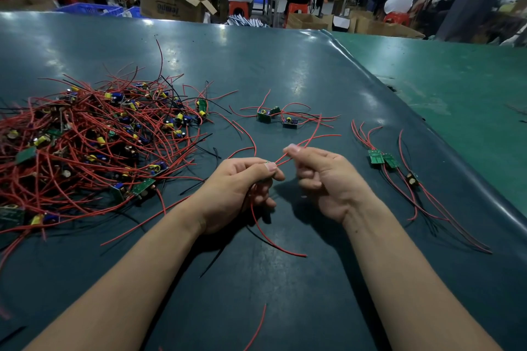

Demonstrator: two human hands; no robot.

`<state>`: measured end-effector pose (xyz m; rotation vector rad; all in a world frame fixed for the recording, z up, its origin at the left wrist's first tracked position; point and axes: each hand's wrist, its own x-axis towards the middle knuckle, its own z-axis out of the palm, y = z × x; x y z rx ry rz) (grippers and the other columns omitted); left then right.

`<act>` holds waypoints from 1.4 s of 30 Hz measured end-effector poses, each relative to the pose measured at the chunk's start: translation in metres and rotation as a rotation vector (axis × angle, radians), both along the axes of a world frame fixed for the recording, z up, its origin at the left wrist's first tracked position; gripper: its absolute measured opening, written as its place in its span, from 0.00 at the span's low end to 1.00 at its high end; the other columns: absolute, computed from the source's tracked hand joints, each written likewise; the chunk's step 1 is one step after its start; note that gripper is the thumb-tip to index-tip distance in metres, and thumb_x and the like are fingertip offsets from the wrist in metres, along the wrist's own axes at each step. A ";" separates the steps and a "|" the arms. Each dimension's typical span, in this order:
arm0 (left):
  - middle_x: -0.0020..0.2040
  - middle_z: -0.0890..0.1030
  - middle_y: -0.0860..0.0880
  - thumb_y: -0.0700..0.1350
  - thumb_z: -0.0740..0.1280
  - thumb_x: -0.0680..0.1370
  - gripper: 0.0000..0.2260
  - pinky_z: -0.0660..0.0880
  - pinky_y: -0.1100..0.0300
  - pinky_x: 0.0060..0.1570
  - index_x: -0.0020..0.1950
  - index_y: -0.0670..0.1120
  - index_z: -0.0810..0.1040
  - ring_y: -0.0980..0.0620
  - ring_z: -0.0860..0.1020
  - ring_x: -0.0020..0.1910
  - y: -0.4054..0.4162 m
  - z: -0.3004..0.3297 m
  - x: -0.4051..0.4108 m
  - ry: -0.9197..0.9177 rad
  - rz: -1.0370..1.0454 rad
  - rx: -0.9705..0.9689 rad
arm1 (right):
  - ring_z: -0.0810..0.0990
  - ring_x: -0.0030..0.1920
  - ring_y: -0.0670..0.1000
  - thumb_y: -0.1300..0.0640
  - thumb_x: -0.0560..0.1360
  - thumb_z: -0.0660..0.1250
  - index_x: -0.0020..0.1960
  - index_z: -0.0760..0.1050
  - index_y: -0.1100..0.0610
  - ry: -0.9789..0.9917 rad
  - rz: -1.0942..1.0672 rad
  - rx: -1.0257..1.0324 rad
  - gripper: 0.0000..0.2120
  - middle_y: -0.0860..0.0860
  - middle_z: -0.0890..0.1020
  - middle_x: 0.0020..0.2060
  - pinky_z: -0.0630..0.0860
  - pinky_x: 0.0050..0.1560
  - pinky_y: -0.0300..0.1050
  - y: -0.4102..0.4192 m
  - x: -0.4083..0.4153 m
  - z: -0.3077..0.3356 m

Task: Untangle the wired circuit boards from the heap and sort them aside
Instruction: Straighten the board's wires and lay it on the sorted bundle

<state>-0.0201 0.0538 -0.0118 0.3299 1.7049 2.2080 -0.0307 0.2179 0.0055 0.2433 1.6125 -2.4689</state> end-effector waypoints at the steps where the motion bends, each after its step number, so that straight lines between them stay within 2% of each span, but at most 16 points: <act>1: 0.26 0.68 0.50 0.41 0.62 0.80 0.10 0.78 0.59 0.34 0.41 0.40 0.80 0.54 0.65 0.24 0.000 0.000 0.000 -0.004 -0.005 0.002 | 0.62 0.21 0.41 0.65 0.75 0.68 0.42 0.76 0.63 0.006 -0.069 -0.035 0.03 0.46 0.70 0.24 0.56 0.18 0.29 0.006 -0.003 0.001; 7: 0.27 0.67 0.49 0.46 0.66 0.72 0.08 0.77 0.60 0.33 0.37 0.44 0.82 0.54 0.64 0.25 -0.002 0.002 0.001 -0.004 -0.055 0.015 | 0.63 0.20 0.41 0.65 0.77 0.66 0.43 0.77 0.61 0.068 -0.428 -0.244 0.05 0.47 0.72 0.25 0.58 0.19 0.30 0.029 -0.012 0.007; 9: 0.28 0.68 0.48 0.46 0.65 0.73 0.09 0.76 0.60 0.32 0.41 0.44 0.82 0.54 0.65 0.24 -0.002 0.003 0.001 -0.025 -0.032 0.068 | 0.64 0.20 0.41 0.63 0.79 0.65 0.42 0.77 0.60 0.043 -0.496 -0.273 0.07 0.48 0.70 0.27 0.60 0.19 0.30 0.034 -0.013 0.007; 11: 0.29 0.72 0.47 0.46 0.62 0.78 0.10 0.73 0.61 0.30 0.50 0.43 0.80 0.53 0.66 0.22 -0.002 0.004 -0.001 -0.026 0.025 0.113 | 0.64 0.20 0.40 0.59 0.79 0.65 0.41 0.75 0.58 0.008 -0.405 -0.165 0.08 0.48 0.70 0.29 0.58 0.18 0.30 0.032 -0.009 0.008; 15: 0.23 0.73 0.45 0.50 0.59 0.79 0.17 0.63 0.66 0.20 0.65 0.47 0.76 0.54 0.64 0.14 -0.003 0.005 0.000 0.032 0.019 0.055 | 0.63 0.20 0.40 0.41 0.70 0.69 0.44 0.77 0.56 -0.031 0.247 0.318 0.17 0.47 0.72 0.29 0.54 0.20 0.30 0.004 0.009 0.002; 17: 0.20 0.69 0.47 0.52 0.58 0.78 0.19 0.61 0.64 0.19 0.67 0.51 0.75 0.55 0.61 0.13 -0.003 0.006 0.002 0.050 -0.040 -0.003 | 0.64 0.22 0.41 0.42 0.71 0.69 0.41 0.76 0.54 0.014 0.435 0.382 0.15 0.46 0.73 0.27 0.54 0.21 0.30 -0.007 0.016 -0.002; 19: 0.18 0.65 0.48 0.54 0.58 0.78 0.18 0.67 0.64 0.19 0.67 0.54 0.75 0.56 0.59 0.12 -0.003 0.008 0.004 0.046 -0.078 -0.019 | 0.65 0.21 0.41 0.49 0.77 0.68 0.39 0.75 0.54 0.070 0.433 0.398 0.11 0.44 0.73 0.24 0.56 0.19 0.31 -0.009 0.017 -0.002; 21: 0.18 0.63 0.48 0.55 0.57 0.78 0.18 0.68 0.64 0.20 0.66 0.55 0.76 0.56 0.57 0.13 -0.004 0.009 0.004 0.031 -0.090 -0.030 | 0.65 0.20 0.42 0.53 0.78 0.68 0.35 0.75 0.53 0.118 0.379 0.415 0.13 0.44 0.73 0.23 0.57 0.19 0.32 -0.007 0.016 -0.001; 23: 0.18 0.62 0.49 0.56 0.56 0.79 0.19 0.65 0.65 0.20 0.66 0.55 0.76 0.55 0.57 0.13 -0.005 0.010 0.004 0.031 -0.106 -0.060 | 0.65 0.20 0.42 0.53 0.77 0.69 0.33 0.77 0.53 0.130 0.345 0.419 0.14 0.46 0.74 0.25 0.57 0.19 0.32 -0.006 0.016 0.000; 26: 0.18 0.63 0.49 0.56 0.55 0.79 0.20 0.63 0.66 0.19 0.68 0.55 0.75 0.55 0.57 0.13 -0.006 0.010 0.004 0.030 -0.143 -0.085 | 0.66 0.22 0.43 0.49 0.77 0.68 0.38 0.77 0.53 0.104 0.365 0.413 0.11 0.48 0.76 0.29 0.57 0.19 0.32 -0.004 0.015 0.000; 29: 0.18 0.64 0.48 0.58 0.56 0.78 0.22 0.63 0.67 0.18 0.70 0.55 0.73 0.55 0.57 0.13 -0.006 0.010 0.004 0.047 -0.163 -0.110 | 0.64 0.20 0.42 0.50 0.78 0.67 0.38 0.76 0.53 0.152 0.383 0.422 0.11 0.47 0.73 0.25 0.58 0.19 0.32 -0.004 0.017 -0.001; 31: 0.20 0.64 0.50 0.57 0.61 0.76 0.21 0.65 0.67 0.18 0.68 0.53 0.74 0.57 0.57 0.14 -0.009 0.010 0.003 0.038 -0.152 -0.079 | 0.63 0.20 0.42 0.52 0.77 0.68 0.35 0.77 0.54 0.212 0.252 0.406 0.13 0.46 0.72 0.23 0.58 0.19 0.31 -0.006 0.015 0.002; 34: 0.23 0.63 0.53 0.47 0.66 0.75 0.15 0.68 0.66 0.20 0.62 0.48 0.79 0.58 0.59 0.17 -0.019 0.009 -0.006 0.051 0.018 -0.019 | 0.64 0.19 0.42 0.54 0.78 0.68 0.37 0.77 0.56 0.260 -0.156 0.263 0.12 0.47 0.73 0.23 0.57 0.19 0.31 0.001 0.005 0.007; 38: 0.24 0.68 0.53 0.38 0.62 0.82 0.08 0.68 0.64 0.23 0.57 0.45 0.78 0.57 0.63 0.20 -0.034 0.006 -0.023 0.204 0.522 -0.065 | 0.66 0.19 0.44 0.54 0.79 0.67 0.38 0.71 0.56 0.281 -0.654 0.075 0.13 0.45 0.73 0.22 0.58 0.19 0.32 0.020 -0.004 0.011; 40: 0.25 0.70 0.53 0.38 0.61 0.82 0.07 0.67 0.64 0.23 0.57 0.45 0.77 0.57 0.63 0.21 -0.036 0.003 -0.027 0.197 0.632 -0.032 | 0.67 0.20 0.44 0.55 0.79 0.67 0.38 0.70 0.55 0.305 -0.838 0.026 0.13 0.47 0.74 0.25 0.59 0.20 0.33 0.027 -0.006 0.010; 42: 0.26 0.71 0.53 0.38 0.62 0.82 0.07 0.67 0.64 0.23 0.58 0.44 0.77 0.56 0.63 0.21 -0.033 0.000 -0.026 0.206 0.639 -0.036 | 0.69 0.20 0.45 0.55 0.80 0.66 0.41 0.71 0.55 0.269 -0.907 -0.012 0.10 0.51 0.76 0.30 0.63 0.20 0.34 0.030 -0.009 0.007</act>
